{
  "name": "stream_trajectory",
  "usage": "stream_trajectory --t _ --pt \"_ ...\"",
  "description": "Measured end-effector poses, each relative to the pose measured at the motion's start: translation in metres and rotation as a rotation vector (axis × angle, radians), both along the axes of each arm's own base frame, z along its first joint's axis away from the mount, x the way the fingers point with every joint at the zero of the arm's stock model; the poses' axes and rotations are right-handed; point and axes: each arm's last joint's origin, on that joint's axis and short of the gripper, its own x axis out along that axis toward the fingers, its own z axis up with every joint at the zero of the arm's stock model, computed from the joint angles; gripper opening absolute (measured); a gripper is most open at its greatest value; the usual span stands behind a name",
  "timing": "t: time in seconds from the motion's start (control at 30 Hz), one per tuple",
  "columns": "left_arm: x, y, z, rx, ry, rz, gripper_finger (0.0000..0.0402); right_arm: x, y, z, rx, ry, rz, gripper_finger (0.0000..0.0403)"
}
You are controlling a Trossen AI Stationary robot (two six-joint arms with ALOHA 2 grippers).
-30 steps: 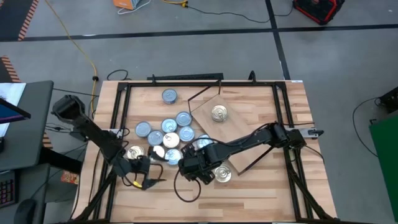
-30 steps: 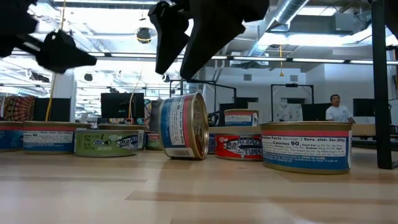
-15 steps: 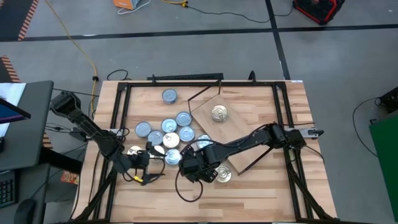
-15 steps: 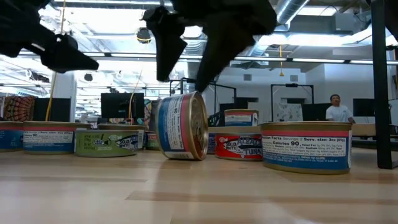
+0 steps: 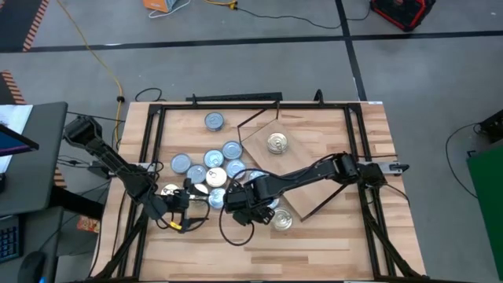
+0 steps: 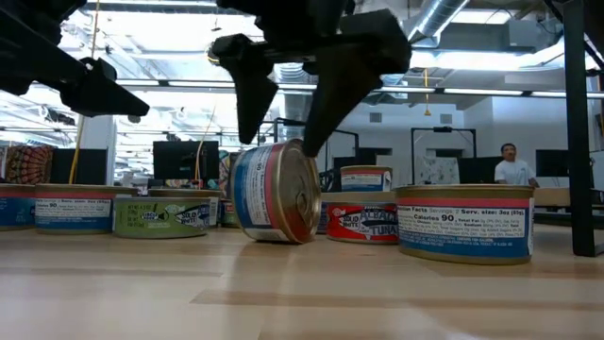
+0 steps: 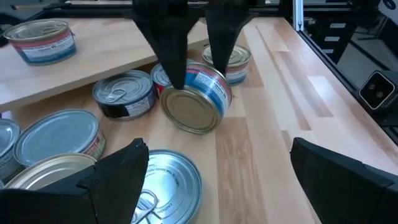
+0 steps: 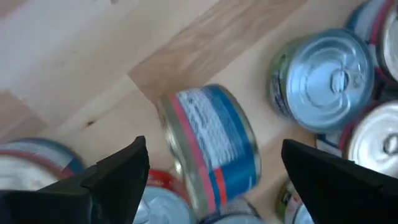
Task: Stack canned seafood by type on shelf
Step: Stack the blue tuna can on top of the blue tuna can on the shelf
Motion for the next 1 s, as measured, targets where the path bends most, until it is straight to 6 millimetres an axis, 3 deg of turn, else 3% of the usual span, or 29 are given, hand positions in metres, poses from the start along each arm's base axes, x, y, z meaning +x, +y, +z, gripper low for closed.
stream_trajectory --t 0.33,0.8,1.0 --pt "0.005 0.009 -0.003 0.02 0.027 0.041 0.0377 0.004 -0.002 -0.026 -0.011 0.076 0.003 0.0384" --pt "0.007 0.012 -0.004 0.026 0.037 0.057 0.0377 0.001 -0.005 -0.025 -0.017 0.101 -0.013 0.0217" --pt "0.007 0.012 -0.004 0.026 0.035 0.06 0.0377 0.001 -0.01 -0.02 -0.018 0.108 -0.033 0.0209"
